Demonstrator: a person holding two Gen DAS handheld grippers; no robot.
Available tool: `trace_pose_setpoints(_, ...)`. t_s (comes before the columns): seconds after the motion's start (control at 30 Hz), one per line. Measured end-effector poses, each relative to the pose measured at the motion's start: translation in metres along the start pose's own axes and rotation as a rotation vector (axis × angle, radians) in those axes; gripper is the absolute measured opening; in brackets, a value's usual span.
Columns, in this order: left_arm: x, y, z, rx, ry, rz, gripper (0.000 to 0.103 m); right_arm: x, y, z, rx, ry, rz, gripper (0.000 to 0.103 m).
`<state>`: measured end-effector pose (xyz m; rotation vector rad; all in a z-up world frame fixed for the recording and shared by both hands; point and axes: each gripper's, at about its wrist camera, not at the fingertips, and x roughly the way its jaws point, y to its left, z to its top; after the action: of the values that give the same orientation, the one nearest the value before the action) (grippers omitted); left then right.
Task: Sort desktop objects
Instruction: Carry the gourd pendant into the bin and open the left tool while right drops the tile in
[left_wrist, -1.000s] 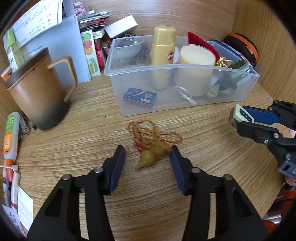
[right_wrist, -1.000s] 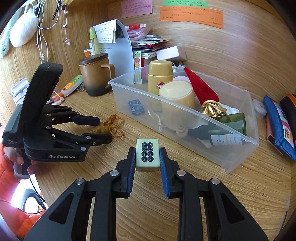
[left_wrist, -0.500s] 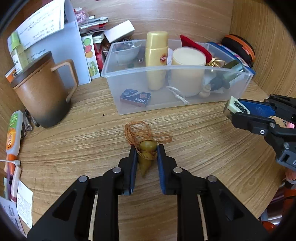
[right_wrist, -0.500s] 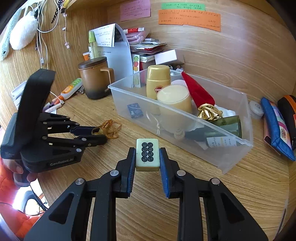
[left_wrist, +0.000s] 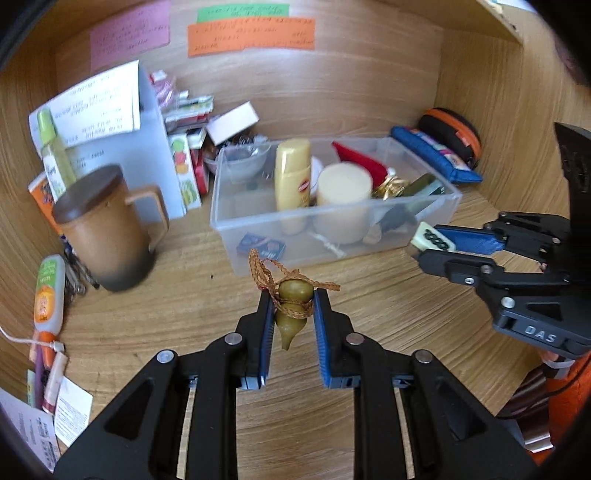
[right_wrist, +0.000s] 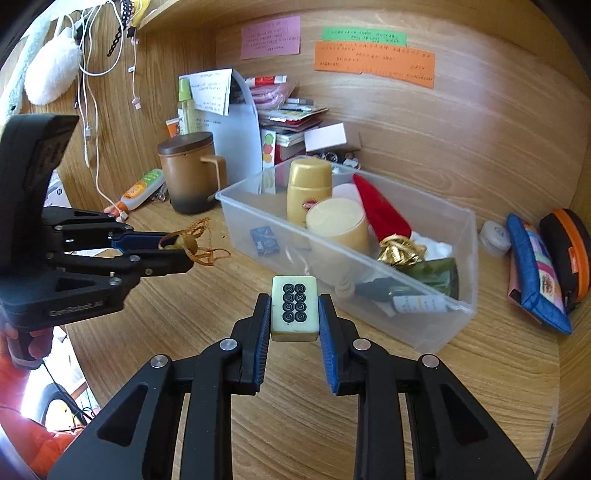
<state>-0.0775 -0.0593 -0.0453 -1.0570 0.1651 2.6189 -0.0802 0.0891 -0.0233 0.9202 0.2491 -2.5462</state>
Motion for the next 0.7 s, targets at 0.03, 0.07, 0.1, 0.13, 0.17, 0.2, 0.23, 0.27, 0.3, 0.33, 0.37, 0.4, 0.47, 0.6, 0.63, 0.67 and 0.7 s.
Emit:
trace_pose_setpoints(0.03, -0.001, -0.001, 0.003, 0.009, -0.006, 0.002, 0.02, -0.001, -0.001, 0.001, -0.002, -0.002, -0.005, 0.023)
trace_pose_setpoints(0.07, -0.003, -0.003, 0.006, 0.015, -0.012, 0.005, 0.02, -0.003, -0.001, 0.002, -0.005, -0.004, -0.011, 0.023)
trace_pose_setpoints(0.1, -0.004, -0.005, 0.008, 0.02, -0.016, 0.005, 0.02, -0.004, -0.002, 0.002, -0.007, -0.007, -0.017, 0.023)
trace_pose_setpoints(0.13, -0.005, -0.007, 0.011, 0.026, -0.021, 0.004, 0.02, -0.006, -0.003, 0.003, -0.011, -0.009, -0.024, 0.022)
trace_pose_setpoints(0.17, -0.006, -0.008, 0.013, 0.033, -0.026, 0.004, 0.02, -0.007, -0.003, 0.004, -0.014, -0.011, -0.029, 0.022)
trace_pose_setpoints(0.2, -0.007, -0.01, 0.017, 0.038, -0.033, 0.004, 0.02, -0.008, -0.004, 0.005, -0.016, -0.013, -0.035, 0.023)
trace_pose_setpoints(0.23, -0.009, -0.011, 0.019, 0.041, -0.041, 0.001, 0.02, -0.01, -0.006, 0.006, -0.017, -0.016, -0.042, 0.023)
trace_pose_setpoints(0.27, -0.01, -0.012, 0.02, 0.047, -0.047, -0.009, 0.02, -0.01, -0.007, 0.007, -0.018, -0.017, -0.047, 0.022)
trace_pose_setpoints(0.3, -0.011, -0.014, 0.024, 0.052, -0.054, -0.012, 0.02, -0.011, -0.008, 0.008, -0.017, -0.019, -0.053, 0.023)
trace_pose_setpoints(0.33, -0.012, -0.015, 0.025, 0.06, -0.059, -0.007, 0.02, -0.012, -0.01, 0.008, -0.016, -0.022, -0.056, 0.022)
trace_pose_setpoints(0.37, -0.013, -0.017, 0.027, 0.066, -0.064, -0.009, 0.02, -0.013, -0.013, 0.009, -0.013, -0.024, -0.06, 0.022)
trace_pose_setpoints(0.4, -0.013, -0.018, 0.029, 0.067, -0.067, -0.015, 0.02, -0.013, -0.014, 0.01, -0.01, -0.026, -0.064, 0.022)
trace_pose_setpoints(0.47, -0.012, -0.019, 0.034, 0.071, -0.073, -0.022, 0.02, -0.014, -0.019, 0.012, -0.007, -0.03, -0.074, 0.022)
trace_pose_setpoints(0.6, -0.008, -0.018, 0.044, 0.072, -0.074, -0.029, 0.02, -0.013, -0.031, 0.017, 0.006, -0.033, -0.094, 0.022)
trace_pose_setpoints(0.63, -0.007, -0.017, 0.047, 0.074, -0.076, -0.031, 0.02, -0.012, -0.034, 0.018, 0.01, -0.033, -0.098, 0.022)
trace_pose_setpoints(0.67, -0.007, -0.016, 0.05, 0.071, -0.078, -0.032, 0.02, -0.011, -0.036, 0.019, 0.012, -0.033, -0.101, 0.022)
trace_pose_setpoints(0.7, -0.006, -0.014, 0.053, 0.07, -0.079, -0.033, 0.02, -0.01, -0.039, 0.021, 0.016, -0.033, -0.104, 0.022)
